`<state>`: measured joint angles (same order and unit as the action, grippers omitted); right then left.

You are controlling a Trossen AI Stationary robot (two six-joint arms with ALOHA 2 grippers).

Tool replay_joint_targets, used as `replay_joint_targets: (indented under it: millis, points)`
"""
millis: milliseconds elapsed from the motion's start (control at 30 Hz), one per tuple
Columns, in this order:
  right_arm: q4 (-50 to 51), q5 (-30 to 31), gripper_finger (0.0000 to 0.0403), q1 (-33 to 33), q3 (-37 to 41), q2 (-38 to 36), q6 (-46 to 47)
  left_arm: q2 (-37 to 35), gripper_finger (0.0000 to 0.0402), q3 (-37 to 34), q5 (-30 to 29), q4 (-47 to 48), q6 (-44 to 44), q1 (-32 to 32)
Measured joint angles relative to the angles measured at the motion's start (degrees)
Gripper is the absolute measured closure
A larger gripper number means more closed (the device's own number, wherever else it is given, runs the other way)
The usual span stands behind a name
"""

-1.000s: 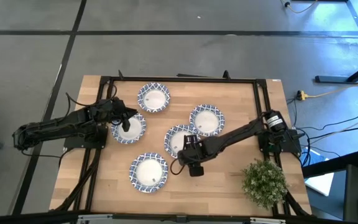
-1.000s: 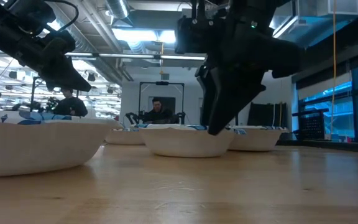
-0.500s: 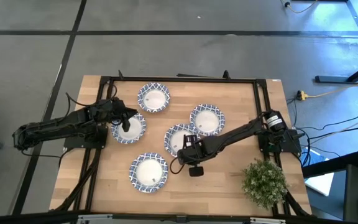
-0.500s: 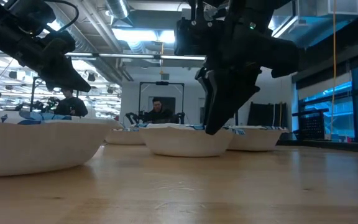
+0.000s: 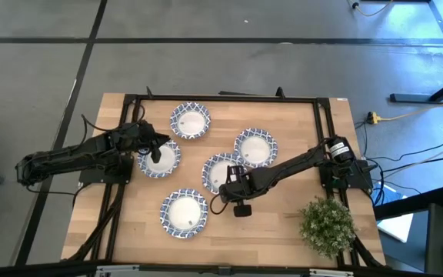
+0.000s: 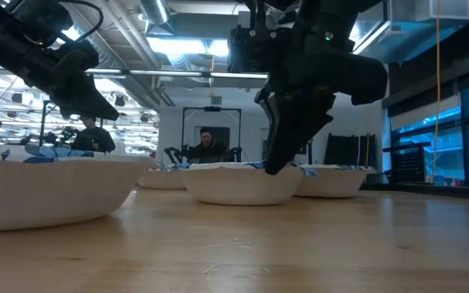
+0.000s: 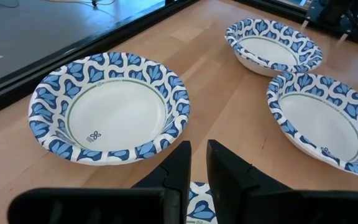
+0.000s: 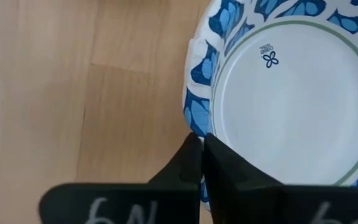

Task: Nest bowls inside each other
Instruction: Stack the blue bowl on the blue bowls

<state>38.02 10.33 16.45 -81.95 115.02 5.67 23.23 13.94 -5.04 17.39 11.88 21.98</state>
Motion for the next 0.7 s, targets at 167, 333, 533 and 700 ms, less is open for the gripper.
replay_joint_targets:
  millis: [167, 333, 533, 700]
  points:
    - [0.0, 0.5, 0.0396, 0.0, 0.0, 0.0, 0.1, 0.0, 0.0354, 0.0, 0.0, 0.0, 0.0, 0.0]
    - [-0.5, 0.3, 0.0395, 0.0, 0.0, 0.0, 1.2, 0.0, 0.0354, 0.0, 0.0, 0.0, 0.0, 0.0]
    - [-0.3, 0.2, 0.0395, 0.0, -1.0, 0.1, 1.2, 0.0, 0.0354, 0.0, 0.0, 0.0, 0.0, 0.0]
    - [0.9, 0.1, 0.0398, 0.0, -6.2, 0.1, -0.9, 0.0, 0.0354, 0.0, 0.0, 0.0, 0.1, 0.0]
